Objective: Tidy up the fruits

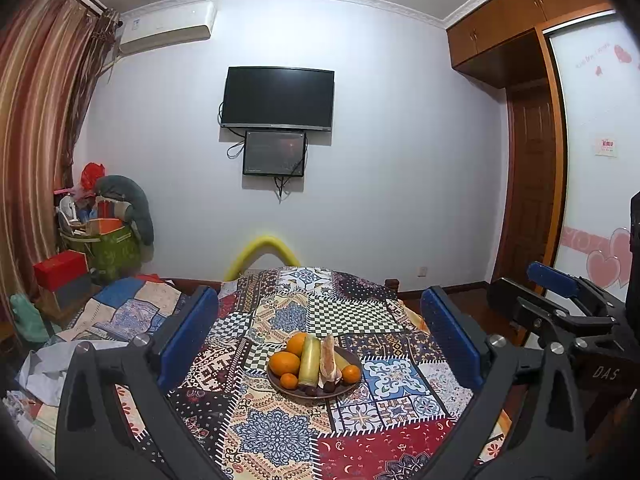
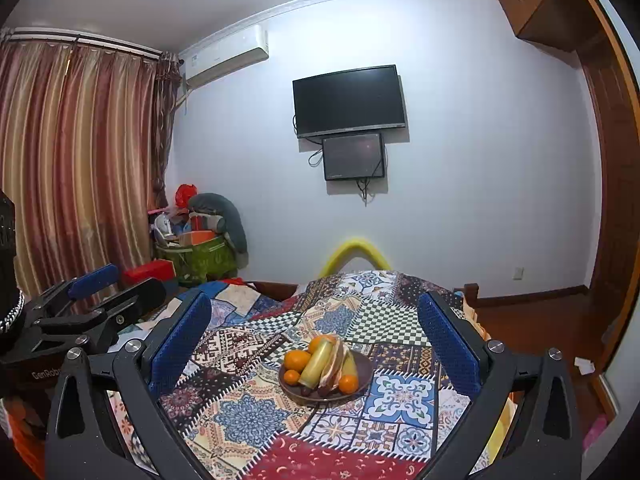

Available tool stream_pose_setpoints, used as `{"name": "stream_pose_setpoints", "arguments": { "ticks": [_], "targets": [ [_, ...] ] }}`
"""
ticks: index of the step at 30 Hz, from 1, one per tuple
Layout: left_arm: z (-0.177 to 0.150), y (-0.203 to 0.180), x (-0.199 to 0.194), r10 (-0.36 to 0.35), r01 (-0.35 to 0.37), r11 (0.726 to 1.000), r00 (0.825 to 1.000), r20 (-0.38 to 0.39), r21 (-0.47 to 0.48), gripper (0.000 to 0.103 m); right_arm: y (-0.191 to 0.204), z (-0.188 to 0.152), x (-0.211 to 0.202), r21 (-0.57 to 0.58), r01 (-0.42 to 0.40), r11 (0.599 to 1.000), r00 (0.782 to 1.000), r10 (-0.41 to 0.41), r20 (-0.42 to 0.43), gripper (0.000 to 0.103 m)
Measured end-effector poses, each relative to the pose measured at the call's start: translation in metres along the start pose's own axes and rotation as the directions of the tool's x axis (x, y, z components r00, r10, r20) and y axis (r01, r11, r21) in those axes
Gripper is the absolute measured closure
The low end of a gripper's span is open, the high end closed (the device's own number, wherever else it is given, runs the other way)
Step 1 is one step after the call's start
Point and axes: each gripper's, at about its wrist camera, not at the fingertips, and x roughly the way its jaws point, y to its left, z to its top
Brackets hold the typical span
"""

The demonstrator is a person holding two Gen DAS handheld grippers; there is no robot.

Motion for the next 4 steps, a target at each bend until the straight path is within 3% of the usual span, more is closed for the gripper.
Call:
{"name": "stream_pose_setpoints", "arguments": {
  "ticks": [4],
  "targets": [
    [-0.0004,0.0,0.0012,-0.007,0.007,1.0,1.0,-0.005,-0.004,0.001,-0.0009,0.0002,0.0005,-0.001,0.002,1.0,1.0,-0.002,-0.002,0.0]
  ]
}}
